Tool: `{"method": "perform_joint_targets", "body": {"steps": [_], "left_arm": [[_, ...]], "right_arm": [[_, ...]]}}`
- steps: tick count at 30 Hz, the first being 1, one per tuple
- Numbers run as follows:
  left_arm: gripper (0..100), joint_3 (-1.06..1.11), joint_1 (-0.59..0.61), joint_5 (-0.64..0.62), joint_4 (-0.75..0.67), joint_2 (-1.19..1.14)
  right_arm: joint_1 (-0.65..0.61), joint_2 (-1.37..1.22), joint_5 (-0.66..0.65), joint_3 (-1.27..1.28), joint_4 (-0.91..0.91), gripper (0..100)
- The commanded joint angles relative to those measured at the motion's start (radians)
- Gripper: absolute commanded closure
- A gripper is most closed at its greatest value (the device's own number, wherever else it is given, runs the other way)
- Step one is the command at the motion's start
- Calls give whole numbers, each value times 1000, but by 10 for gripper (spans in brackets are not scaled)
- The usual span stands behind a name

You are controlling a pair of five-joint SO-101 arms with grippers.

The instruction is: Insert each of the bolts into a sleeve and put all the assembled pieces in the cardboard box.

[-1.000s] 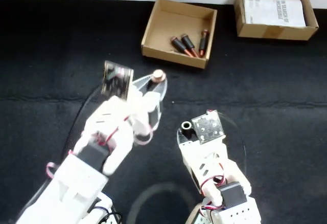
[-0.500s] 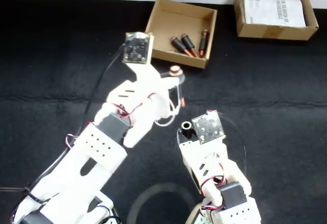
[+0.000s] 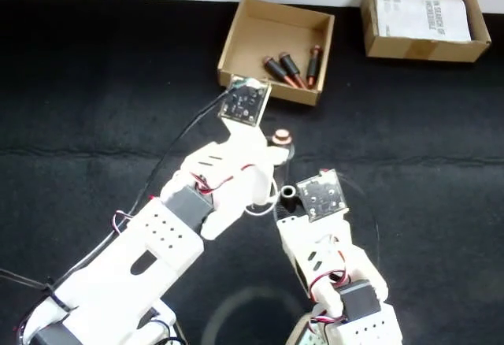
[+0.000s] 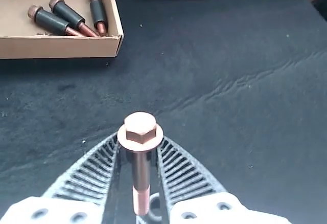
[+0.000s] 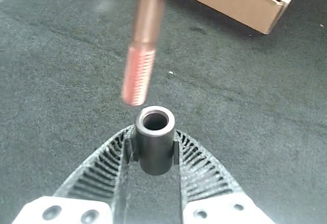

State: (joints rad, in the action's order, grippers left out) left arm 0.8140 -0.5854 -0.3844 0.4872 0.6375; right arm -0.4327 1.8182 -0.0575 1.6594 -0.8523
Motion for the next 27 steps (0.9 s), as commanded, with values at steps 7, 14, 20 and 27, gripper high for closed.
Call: {"method": "perform_joint_targets", "body": {"steps": [7, 14, 20, 27], "left_arm": [[990, 1, -15, 6, -74, 4], [990, 2, -42, 15, -149, 7], [990, 67, -79, 15, -153, 7], [990, 99, -71, 15, -153, 4]], "right_arm": [[22, 10, -6, -24, 21, 991], [22, 7, -6, -22, 21, 991], [25, 8, -6, -22, 21, 991], [25, 12, -6, -24, 21, 991]]}}
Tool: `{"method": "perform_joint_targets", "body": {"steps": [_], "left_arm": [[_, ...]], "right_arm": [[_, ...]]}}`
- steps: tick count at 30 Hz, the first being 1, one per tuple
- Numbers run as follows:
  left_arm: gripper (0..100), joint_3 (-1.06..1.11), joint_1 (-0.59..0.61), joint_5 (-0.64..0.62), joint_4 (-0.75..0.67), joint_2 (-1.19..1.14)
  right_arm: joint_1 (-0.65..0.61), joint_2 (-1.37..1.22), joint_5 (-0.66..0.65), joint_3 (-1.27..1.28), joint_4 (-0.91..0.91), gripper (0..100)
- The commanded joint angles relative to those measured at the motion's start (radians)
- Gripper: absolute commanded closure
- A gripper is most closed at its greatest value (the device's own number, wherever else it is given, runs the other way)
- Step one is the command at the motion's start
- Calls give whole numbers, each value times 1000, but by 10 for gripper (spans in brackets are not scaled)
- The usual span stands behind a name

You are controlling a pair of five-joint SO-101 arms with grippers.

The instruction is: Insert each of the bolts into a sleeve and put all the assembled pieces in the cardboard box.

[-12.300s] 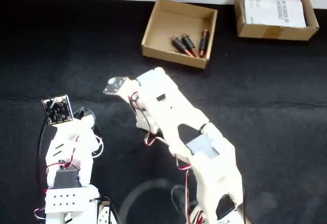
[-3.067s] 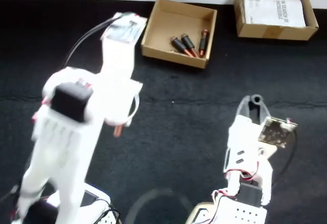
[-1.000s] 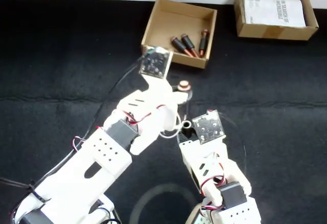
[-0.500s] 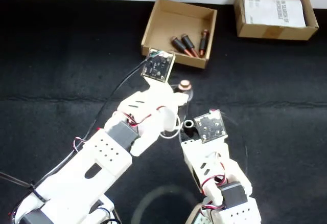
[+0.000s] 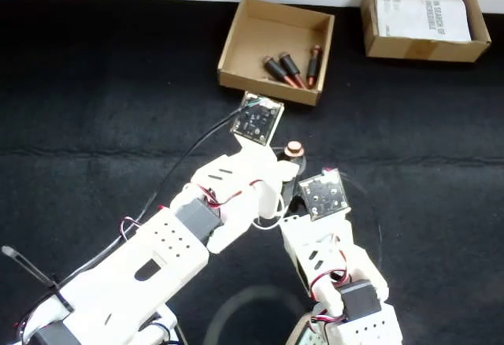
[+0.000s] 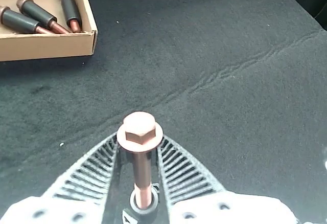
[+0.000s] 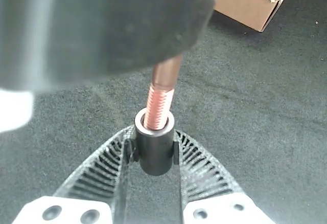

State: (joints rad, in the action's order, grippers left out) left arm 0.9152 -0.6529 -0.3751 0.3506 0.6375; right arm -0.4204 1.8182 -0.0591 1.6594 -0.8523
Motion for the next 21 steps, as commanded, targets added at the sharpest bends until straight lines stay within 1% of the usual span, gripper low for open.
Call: {"method": "perform_joint_targets", "body": {"steps": [1, 13, 21], "left_arm": [[990, -2, -4, 5, -17, 2], [990, 104, -67, 5, -14, 8], [989, 102, -64, 5, -11, 10]], "right_arm": [[13, 12, -5, -24, 21, 991], [15, 8, -5, -22, 21, 991], [19, 7, -5, -22, 21, 991]]}}
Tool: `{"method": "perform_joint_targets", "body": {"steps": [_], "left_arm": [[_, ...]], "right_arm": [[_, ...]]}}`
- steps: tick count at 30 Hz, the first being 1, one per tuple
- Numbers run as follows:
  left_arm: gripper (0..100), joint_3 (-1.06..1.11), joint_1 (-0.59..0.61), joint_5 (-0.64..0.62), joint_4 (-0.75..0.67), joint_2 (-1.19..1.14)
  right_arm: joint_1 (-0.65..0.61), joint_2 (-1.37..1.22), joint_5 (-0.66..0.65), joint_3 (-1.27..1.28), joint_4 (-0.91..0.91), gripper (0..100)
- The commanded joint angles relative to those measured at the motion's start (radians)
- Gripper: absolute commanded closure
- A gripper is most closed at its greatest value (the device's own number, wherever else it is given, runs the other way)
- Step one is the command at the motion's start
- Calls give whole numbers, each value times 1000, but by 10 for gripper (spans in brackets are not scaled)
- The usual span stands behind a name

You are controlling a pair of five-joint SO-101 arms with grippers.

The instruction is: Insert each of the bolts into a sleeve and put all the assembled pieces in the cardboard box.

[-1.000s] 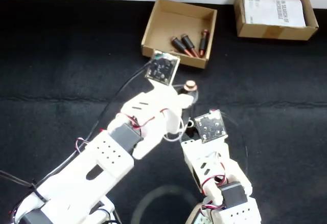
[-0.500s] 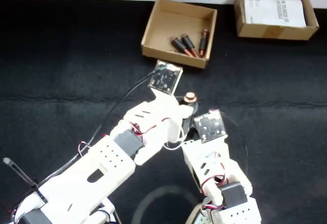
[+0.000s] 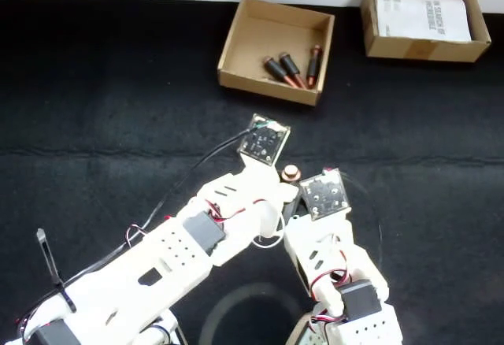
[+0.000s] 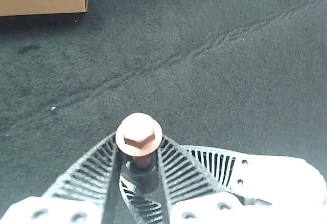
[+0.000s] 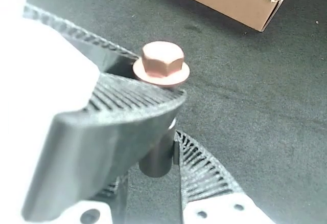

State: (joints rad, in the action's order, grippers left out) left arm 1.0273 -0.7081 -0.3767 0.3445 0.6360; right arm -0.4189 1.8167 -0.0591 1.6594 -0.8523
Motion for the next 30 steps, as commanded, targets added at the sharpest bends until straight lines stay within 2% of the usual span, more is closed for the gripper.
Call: {"method": "perform_joint_targets", "body": {"steps": [1, 6, 11, 15, 20, 25, 30], "left_arm": [[987, -8, -8, 8, 8, 12], [968, -56, -10, 89, 213, 12], [806, -116, 15, 94, 399, 12], [711, -162, 45, 92, 468, 19], [712, -216, 53, 100, 583, 127], [756, -254, 82, 100, 713, 329], [837, -251, 188, 114, 763, 602]], "right_arm": [[25, 8, -5, -22, 21, 991], [79, 8, -8, -30, 21, 991], [87, 8, -9, -31, 21, 991], [87, 8, -9, -28, 21, 991], [88, 8, -8, -28, 21, 991], [90, 8, -5, -33, 21, 991], [108, 7, -5, -120, 30, 991]]}}
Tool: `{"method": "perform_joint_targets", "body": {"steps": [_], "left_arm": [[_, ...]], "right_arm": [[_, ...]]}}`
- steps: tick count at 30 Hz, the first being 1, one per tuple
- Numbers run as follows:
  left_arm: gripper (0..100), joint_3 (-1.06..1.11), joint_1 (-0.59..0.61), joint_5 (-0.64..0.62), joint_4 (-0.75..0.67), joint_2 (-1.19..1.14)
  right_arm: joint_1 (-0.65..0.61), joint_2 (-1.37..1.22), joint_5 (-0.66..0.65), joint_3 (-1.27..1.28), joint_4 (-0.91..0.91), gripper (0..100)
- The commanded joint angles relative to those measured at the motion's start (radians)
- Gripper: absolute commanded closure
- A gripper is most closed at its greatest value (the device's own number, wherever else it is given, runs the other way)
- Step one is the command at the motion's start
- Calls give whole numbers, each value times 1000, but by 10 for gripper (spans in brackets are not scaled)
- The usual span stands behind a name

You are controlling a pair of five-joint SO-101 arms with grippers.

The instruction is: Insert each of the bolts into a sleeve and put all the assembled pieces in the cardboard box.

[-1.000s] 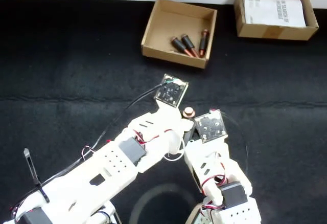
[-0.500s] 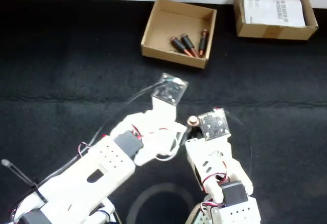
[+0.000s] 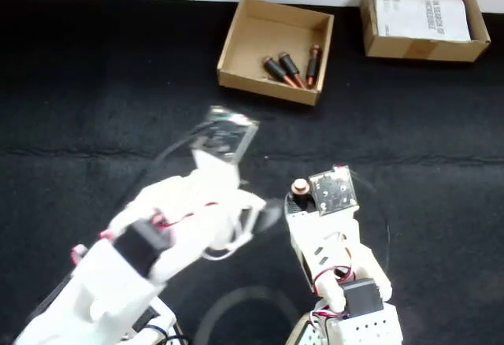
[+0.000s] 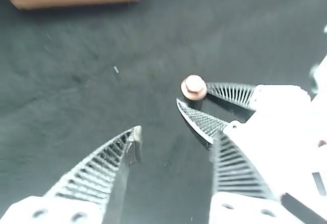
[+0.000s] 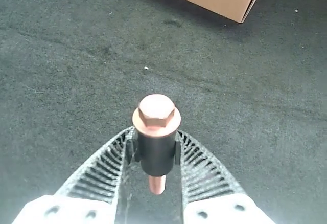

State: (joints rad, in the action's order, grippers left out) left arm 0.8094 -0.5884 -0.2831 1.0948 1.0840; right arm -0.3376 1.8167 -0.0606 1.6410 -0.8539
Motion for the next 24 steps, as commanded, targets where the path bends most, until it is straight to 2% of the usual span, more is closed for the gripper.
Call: {"method": "perform_joint_targets", "body": {"steps": [1, 6, 13, 17, 24], "left_arm": [[859, -31, 96, 43, 12, 206], [991, 88, 255, 180, -57, 443], [991, 417, 464, 227, -175, 750], [991, 513, 570, 219, -259, 717], [991, 769, 662, 219, -446, 717]], "right_arm": [[33, 5, -3, -127, 47, 991], [74, -71, -3, -292, 93, 991], [117, -423, -3, -665, 93, 991], [117, -636, -3, -860, 93, 991], [117, -957, -2, -1110, 90, 991]]}}
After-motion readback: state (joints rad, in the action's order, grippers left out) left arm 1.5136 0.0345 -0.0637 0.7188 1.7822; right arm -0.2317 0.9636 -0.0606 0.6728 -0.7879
